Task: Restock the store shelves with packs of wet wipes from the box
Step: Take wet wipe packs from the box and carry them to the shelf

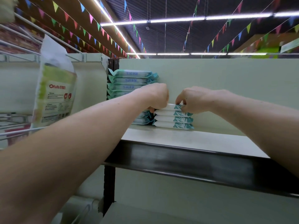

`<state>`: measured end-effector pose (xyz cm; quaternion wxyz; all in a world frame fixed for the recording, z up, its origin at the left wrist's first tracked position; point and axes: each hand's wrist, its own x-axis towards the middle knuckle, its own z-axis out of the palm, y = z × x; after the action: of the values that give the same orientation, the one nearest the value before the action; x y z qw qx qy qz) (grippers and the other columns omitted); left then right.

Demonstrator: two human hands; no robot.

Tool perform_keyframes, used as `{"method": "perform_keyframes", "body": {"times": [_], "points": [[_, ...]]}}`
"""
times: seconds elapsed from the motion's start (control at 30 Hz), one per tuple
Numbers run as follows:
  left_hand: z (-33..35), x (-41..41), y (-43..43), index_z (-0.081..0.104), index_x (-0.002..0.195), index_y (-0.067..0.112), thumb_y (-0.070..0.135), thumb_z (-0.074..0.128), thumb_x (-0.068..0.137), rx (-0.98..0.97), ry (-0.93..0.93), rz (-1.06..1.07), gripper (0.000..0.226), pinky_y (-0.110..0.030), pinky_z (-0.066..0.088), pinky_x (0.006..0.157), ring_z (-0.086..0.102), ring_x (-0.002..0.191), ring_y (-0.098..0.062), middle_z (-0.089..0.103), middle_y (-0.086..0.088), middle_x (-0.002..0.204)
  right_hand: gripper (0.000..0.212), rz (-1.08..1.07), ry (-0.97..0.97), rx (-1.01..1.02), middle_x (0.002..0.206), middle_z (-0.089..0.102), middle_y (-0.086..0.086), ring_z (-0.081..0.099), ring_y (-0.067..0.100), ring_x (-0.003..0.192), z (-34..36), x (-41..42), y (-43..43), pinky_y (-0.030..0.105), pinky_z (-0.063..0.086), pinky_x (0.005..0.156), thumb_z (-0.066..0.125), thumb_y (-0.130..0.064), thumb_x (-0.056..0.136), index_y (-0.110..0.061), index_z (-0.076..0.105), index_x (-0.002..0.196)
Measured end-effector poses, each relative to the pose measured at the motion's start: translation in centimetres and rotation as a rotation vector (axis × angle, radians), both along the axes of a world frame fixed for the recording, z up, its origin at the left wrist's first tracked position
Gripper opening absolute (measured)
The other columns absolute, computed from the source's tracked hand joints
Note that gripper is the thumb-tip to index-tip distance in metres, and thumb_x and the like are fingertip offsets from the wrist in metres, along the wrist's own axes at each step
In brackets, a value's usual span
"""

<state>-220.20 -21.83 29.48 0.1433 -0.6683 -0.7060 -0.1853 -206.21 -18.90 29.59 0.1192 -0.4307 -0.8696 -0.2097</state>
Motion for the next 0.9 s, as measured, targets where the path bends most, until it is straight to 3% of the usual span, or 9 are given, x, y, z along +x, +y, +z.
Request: {"method": "perform_keyframes", "body": {"times": [0.1,0.2,0.37,0.47,0.57,0.73,0.9], "points": [[0.3,0.7,-0.4,0.064,0.12,0.018,0.008,0.048,0.092,0.096,0.014,-0.001,0.034,-0.034,0.061,0.07,0.071,0.065,-0.017,0.068,-0.002,0.109,0.04,0.034,0.038,-0.005,0.121,0.06,0.004,0.057,0.024,0.108,0.1,0.5,-0.4,0.03,0.047,0.088,0.056,-0.015,0.092,-0.025,0.057,0.13],[0.4,1.5,-0.8,0.065,0.117,0.018,0.009,0.049,0.092,0.124,0.008,0.009,0.031,-0.035,0.06,0.074,0.07,0.07,-0.018,0.067,-0.002,0.107,0.039,0.071,0.098,0.003,0.128,0.057,0.003,0.054,0.022,0.114,0.2,1.4,-0.9,0.026,0.04,0.088,0.055,-0.016,0.094,-0.022,0.055,0.132],[0.2,3.8,-1.8,0.065,0.116,0.011,0.008,0.051,0.093,0.08,-0.004,-0.007,0.026,-0.035,0.061,0.071,0.069,0.074,-0.019,0.069,-0.007,0.093,0.036,0.069,0.102,0.021,0.124,0.06,0.001,0.049,0.015,0.094,0.1,3.6,-1.7,0.023,0.038,0.08,0.057,-0.017,0.094,-0.021,0.058,0.129],[-0.1,5.3,-2.5,0.064,0.114,0.01,0.01,0.05,0.094,0.047,0.007,-0.023,0.024,-0.036,0.061,0.07,0.068,0.077,-0.02,0.068,-0.009,0.091,0.034,0.025,0.1,0.009,0.124,0.061,0.002,0.052,0.016,0.095,-0.3,5.2,-3.0,0.024,0.041,0.081,0.057,-0.018,0.094,-0.02,0.06,0.128],[-0.3,7.0,-2.9,0.063,0.114,0.009,0.012,0.051,0.094,0.02,0.013,-0.073,0.023,-0.035,0.06,0.071,0.067,0.079,-0.021,0.068,-0.009,0.094,0.033,-0.046,0.113,-0.011,0.123,0.063,0.002,0.058,0.02,0.105,-0.7,7.0,-5.0,0.029,0.047,0.09,0.056,-0.018,0.093,-0.019,0.061,0.126],[-0.3,11.2,-3.3,0.063,0.114,0.01,0.016,0.056,0.094,0.034,-0.007,-0.249,0.022,-0.033,0.059,0.07,0.066,0.082,-0.021,0.067,-0.007,0.101,0.029,-0.236,0.119,0.016,0.117,0.065,0.003,0.06,0.023,0.105,-1.1,10.7,-8.4,0.038,0.049,0.095,0.055,-0.019,0.093,-0.017,0.063,0.12],[-1.3,16.1,-5.5,0.049,0.135,0.01,0.015,0.056,0.094,0.049,0.082,-0.41,0.041,-0.031,0.05,0.083,0.058,0.099,-0.022,0.058,-0.008,0.124,0.028,-0.471,0.133,0.033,0.113,0.065,0.006,0.059,0.027,0.105,-1.9,14.1,-12.8,0.04,0.049,0.094,0.052,-0.02,0.092,-0.013,0.064,0.116]]}}
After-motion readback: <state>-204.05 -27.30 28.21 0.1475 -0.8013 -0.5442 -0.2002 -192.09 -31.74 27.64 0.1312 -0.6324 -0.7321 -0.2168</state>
